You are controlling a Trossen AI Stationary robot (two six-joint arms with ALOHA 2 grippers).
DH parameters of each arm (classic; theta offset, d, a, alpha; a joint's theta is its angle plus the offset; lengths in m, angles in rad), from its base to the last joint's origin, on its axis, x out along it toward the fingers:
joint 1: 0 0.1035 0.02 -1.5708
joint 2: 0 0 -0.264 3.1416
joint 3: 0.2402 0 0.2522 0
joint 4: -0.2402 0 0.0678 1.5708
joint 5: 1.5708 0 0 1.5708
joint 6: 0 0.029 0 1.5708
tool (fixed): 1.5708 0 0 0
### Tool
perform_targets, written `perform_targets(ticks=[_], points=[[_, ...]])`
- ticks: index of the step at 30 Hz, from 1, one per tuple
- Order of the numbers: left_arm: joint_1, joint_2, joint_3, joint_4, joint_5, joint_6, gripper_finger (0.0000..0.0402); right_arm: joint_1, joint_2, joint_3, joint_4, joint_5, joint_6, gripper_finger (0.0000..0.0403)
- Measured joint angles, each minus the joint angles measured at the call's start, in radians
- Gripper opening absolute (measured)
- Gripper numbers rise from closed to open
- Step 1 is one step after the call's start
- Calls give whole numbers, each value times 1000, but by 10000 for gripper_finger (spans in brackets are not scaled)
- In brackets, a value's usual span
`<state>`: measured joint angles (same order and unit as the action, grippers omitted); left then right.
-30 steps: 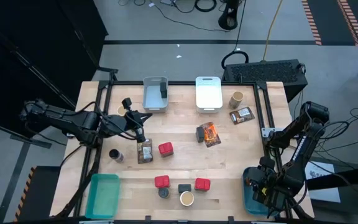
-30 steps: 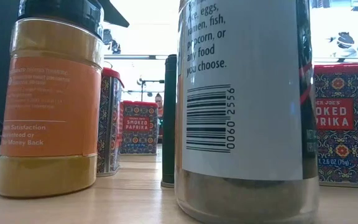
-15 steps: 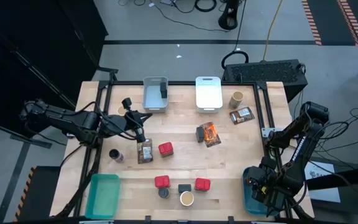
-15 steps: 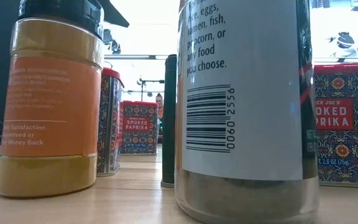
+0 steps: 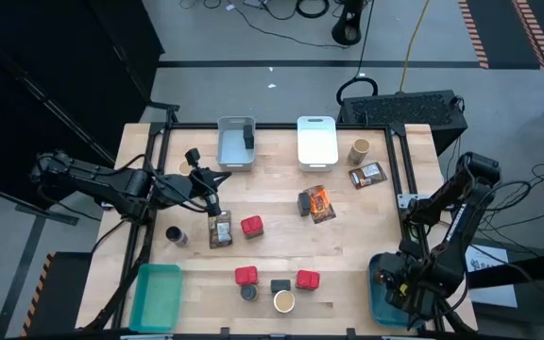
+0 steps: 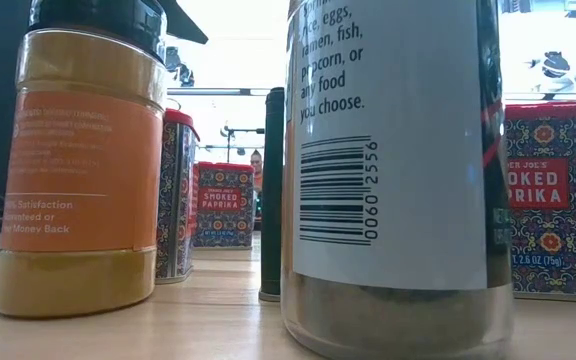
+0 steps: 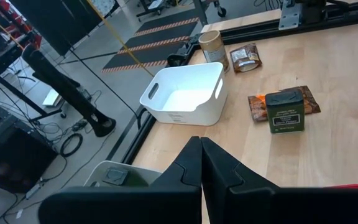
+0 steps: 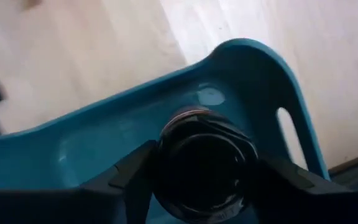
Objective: Sort spices by type
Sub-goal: Put the black spice bottle into the gray bin
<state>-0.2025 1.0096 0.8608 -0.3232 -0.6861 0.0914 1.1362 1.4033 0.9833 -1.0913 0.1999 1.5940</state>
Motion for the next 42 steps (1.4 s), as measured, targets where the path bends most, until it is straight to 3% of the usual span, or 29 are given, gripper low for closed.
perform_targets(ticks=[3,8,10,16,19,23,25,27,30,35,38,42], points=[[0,0,0,0,0,0,1,0,-26,52,-45,6,0,173],[0,0,0,2,0,0,1,-4,-39,169,-202,29,18,173],[0,0,0,7,0,0,1,-12,-39,219,-272,109,5,173],[0,22,0,92,51,27,1,-126,-40,339,-426,490,-104,173],[0,48,0,158,115,87,1,-230,-41,354,-422,624,-251,173],[0,95,0,244,225,186,10,-389,-41,353,-358,687,-514,173],[0,110,0,273,214,226,25,-475,-40,353,-307,704,-642,173],[7,117,0,301,139,240,39,-564,-40,353,-240,715,-786,173],[24,113,0,320,-33,261,55,-706,-47,353,-91,684,-1030,173],[43,80,0,315,-313,295,61,-958,-53,353,230,455,-1368,173],[46,63,0,297,-402,332,61,-1093,-50,352,384,269,-1472,173],[46,40,0,252,-422,334,62,-1235,-22,352,549,77,-1524,173]])
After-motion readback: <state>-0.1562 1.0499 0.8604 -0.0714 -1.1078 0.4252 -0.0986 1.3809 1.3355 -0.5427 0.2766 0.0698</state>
